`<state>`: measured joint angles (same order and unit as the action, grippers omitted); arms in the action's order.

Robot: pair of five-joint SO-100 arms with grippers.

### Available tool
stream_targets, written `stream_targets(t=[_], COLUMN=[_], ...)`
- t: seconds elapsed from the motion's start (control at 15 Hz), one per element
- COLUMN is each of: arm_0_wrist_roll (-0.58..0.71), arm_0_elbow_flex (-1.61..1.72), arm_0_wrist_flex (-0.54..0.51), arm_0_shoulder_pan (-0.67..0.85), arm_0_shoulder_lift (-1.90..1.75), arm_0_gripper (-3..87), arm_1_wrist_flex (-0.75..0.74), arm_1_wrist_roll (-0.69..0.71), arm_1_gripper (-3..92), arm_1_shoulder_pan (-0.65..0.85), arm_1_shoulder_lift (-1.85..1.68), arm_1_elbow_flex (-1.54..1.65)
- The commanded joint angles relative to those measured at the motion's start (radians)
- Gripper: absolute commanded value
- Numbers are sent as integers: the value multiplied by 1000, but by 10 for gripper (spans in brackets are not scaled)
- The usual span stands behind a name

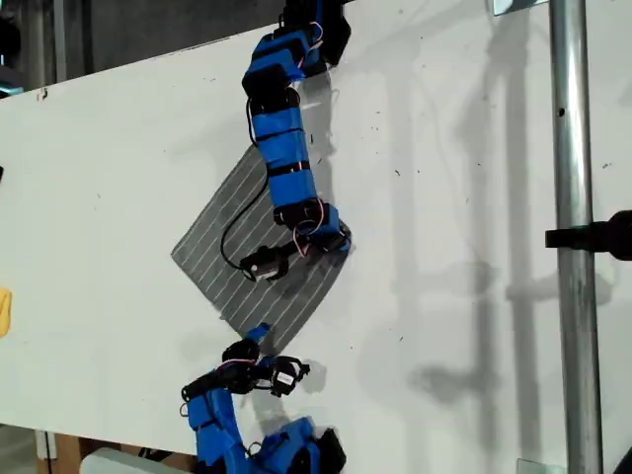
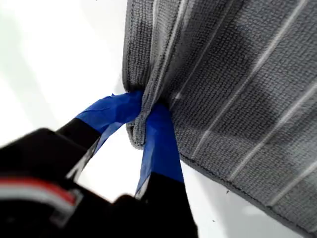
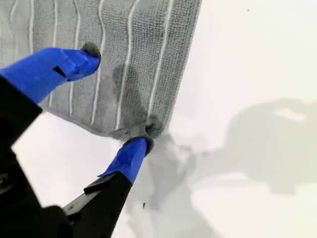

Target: Grasp corners of a towel and fold twice.

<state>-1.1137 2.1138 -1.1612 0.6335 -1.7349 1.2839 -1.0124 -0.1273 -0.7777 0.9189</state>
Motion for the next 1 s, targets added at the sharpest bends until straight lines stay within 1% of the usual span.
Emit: stream_targets(t=[0.0, 0.07, 0.2, 0.27, 0.33, 0.47, 0.67, 0.93], arm_0_wrist_roll=[-28, -32, -34, -34, -28, -40, -117, -253], arm_0_elbow_flex=[-89, -104, -101, -86, -75, -71, -101, -196], arm_0_wrist_flex=[38, 40, 41, 52, 61, 55, -23, -121], arm_0_shoulder_pan=[21, 29, 61, 74, 81, 55, -51, -247], arm_0_shoulder_lift=[138, 181, 215, 215, 215, 181, 98, 31], arm_0_gripper=[251, 220, 193, 149, 29, -25, -26, -26], arm_1_wrist_flex=[-8, -8, -11, -14, -15, -9, -9, -18], arm_1_wrist_roll=[-14, -17, -20, -21, -23, -35, -83, -166], arm_1_gripper=[-3, -3, -3, -3, -3, -3, -3, -3], arm_1_shoulder_pan=[-28, -29, -34, -37, -37, -38, -41, -40], arm_1_shoulder_lift=[-72, -81, -86, -86, -86, -97, -173, -333], arm_1_elbow_flex=[11, 17, 23, 26, 31, 46, 152, 354])
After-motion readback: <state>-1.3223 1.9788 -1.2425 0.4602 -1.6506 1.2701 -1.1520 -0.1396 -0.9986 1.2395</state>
